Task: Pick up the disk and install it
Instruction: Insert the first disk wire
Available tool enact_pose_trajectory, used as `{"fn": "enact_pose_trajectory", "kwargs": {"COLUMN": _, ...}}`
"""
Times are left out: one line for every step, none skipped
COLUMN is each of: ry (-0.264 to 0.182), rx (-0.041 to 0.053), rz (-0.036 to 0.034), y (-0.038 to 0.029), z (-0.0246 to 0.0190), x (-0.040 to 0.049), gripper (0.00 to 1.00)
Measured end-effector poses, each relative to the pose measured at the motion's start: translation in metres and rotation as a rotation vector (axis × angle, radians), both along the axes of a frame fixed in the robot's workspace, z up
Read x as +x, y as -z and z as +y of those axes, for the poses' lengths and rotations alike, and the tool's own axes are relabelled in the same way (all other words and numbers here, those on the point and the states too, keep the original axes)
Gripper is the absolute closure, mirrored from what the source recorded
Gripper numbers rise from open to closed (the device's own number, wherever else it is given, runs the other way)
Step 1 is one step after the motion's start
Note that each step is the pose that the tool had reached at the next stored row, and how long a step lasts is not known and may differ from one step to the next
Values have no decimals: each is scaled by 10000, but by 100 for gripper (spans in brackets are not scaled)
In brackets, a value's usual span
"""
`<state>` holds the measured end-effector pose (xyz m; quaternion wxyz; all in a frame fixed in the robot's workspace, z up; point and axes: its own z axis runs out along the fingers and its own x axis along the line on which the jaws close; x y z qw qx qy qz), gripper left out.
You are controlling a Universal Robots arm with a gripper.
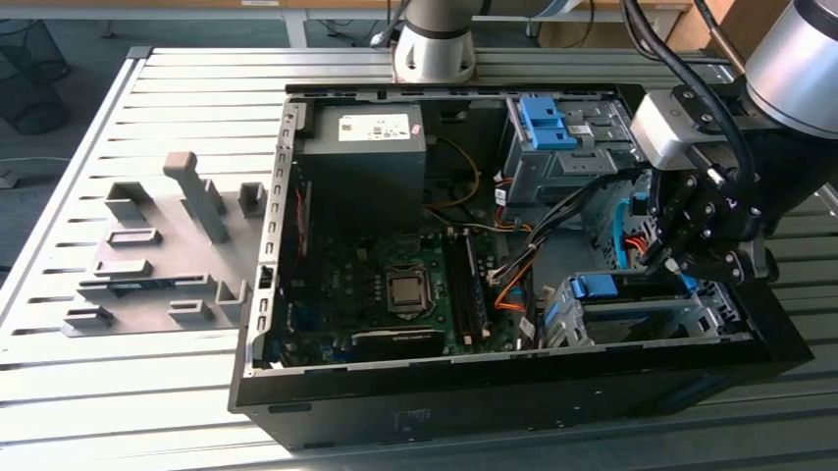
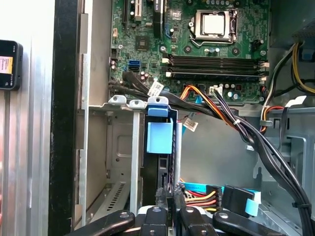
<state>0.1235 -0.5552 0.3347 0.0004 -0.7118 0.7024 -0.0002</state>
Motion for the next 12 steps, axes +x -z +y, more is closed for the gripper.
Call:
{"fn": "enact_pose_trajectory", "kwargs": {"ry": 58, "rx": -1, "rz": 0, "y": 1, "z": 0, "x": 0, "gripper": 84}}
{"fn": "enact_pose_trajectory", "kwargs": {"ry": 110, "rx": -1, "rz": 0, "y": 2, "z": 0, "x": 0, "gripper": 84}}
{"fn": "enact_pose_trajectory", "kwargs": {"ry": 154, "rx": -1, "rz": 0, "y": 3, "z": 0, "x": 0, "gripper": 84}}
{"fn": "enact_pose_trajectory", "kwargs": {"ry": 180, "rx": 0, "rz": 0, "y": 4, "z": 0, "x": 0, "gripper": 84}}
{"fn": "enact_pose_trajectory", "kwargs": {"ry": 183, "rx": 0, "rz": 0, "y": 5, "z": 0, "x": 0, "gripper": 84}}
{"fn": "enact_pose_trajectory", "kwargs": {"ry": 184, "rx": 0, "rz": 0, "y": 6, "z": 0, "x": 0, "gripper": 84}}
{"fn": "enact_pose_trajectory", "kwargs": {"ry": 184, "rx": 0, "rz": 0, "y": 8, "z": 0, "x": 0, "gripper": 84}}
{"fn": "enact_pose_trajectory", "kwargs": {"ry": 184, "rx": -1, "rz": 0, "y": 9, "z": 0, "x": 0, "gripper": 84}}
{"fn": "enact_pose_trajectory", "kwargs": {"ry": 185, "rx": -1, "rz": 0, "y": 11, "z": -1, "x": 0, "gripper": 84}}
{"fn": "enact_pose_trajectory", "kwargs": {"ry": 184, "rx": -1, "rz": 0, "y": 12, "z": -2, "x": 0, "gripper": 84}}
{"fn": "enact_pose_trajectory", "kwargs": {"ry": 184, "rx": -1, "rz": 0, "y": 13, "z": -2, "x": 0, "gripper": 84}}
{"fn": "enact_pose_trajectory", "kwargs": {"ry": 184, "rx": -1, "rz": 0, "y": 13, "z": -3, "x": 0, "gripper": 84}}
